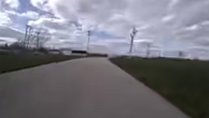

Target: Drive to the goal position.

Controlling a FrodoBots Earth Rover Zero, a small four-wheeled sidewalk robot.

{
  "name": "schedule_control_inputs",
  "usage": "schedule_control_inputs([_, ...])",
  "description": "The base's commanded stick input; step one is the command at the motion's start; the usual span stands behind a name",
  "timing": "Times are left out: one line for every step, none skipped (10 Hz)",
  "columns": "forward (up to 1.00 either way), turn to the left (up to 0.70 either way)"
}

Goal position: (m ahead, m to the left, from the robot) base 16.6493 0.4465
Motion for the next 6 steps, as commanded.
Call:
schedule_control_inputs([1.00,0.00])
schedule_control_inputs([1.00,0.00])
schedule_control_inputs([1.00,0.00])
schedule_control_inputs([1.00,0.00])
schedule_control_inputs([1.00,0.00])
schedule_control_inputs([1.00,0.00])
